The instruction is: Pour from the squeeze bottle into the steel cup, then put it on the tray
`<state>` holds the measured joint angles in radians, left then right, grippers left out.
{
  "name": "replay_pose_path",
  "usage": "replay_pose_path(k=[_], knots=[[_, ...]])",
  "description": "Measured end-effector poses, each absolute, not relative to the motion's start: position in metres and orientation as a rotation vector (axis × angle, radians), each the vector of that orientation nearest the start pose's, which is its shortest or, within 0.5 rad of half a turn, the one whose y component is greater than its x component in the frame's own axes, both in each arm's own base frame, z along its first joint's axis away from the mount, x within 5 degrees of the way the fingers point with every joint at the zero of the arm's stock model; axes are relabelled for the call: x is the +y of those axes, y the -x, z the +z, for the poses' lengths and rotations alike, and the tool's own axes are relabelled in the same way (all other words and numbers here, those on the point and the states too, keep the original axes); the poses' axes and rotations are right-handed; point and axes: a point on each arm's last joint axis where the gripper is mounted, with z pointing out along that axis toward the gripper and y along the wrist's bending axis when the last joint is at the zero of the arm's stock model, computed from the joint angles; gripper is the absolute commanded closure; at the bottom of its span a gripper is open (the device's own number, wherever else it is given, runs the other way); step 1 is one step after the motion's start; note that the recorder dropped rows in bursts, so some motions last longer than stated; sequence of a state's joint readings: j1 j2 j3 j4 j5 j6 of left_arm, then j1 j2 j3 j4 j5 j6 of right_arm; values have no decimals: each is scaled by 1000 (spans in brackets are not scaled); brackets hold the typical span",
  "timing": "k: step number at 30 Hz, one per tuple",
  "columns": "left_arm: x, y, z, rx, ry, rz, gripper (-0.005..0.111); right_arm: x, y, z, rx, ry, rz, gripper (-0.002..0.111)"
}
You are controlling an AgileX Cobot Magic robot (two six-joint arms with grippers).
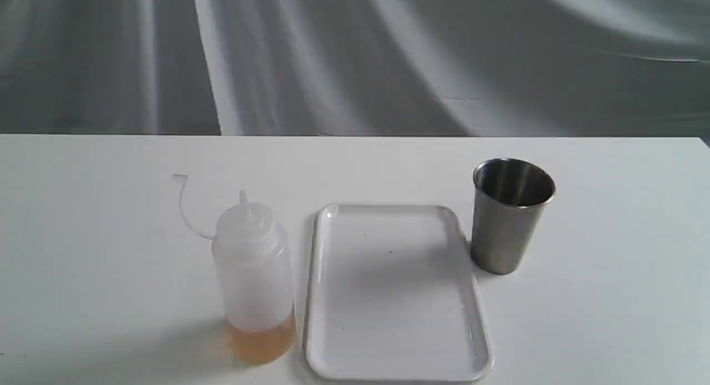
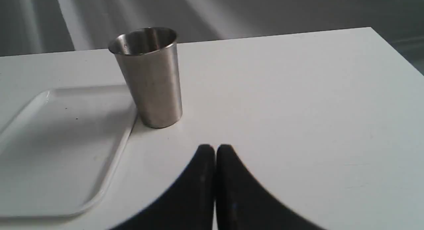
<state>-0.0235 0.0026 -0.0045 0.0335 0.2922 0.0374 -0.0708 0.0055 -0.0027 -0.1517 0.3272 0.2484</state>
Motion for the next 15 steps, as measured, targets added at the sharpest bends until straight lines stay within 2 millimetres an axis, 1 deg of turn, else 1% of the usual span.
replay_pose_path(k=[10,12,15], knots=[[0,-55,188,1772,-75,42,107,-6,-54,184,1801,-245,57,108],[0,-55,188,1772,-75,42,107,-6,-53,182,1818,-252,63,108],[0,-55,188,1772,-75,42,107,-6,-51,187,1855,-263,62,108]])
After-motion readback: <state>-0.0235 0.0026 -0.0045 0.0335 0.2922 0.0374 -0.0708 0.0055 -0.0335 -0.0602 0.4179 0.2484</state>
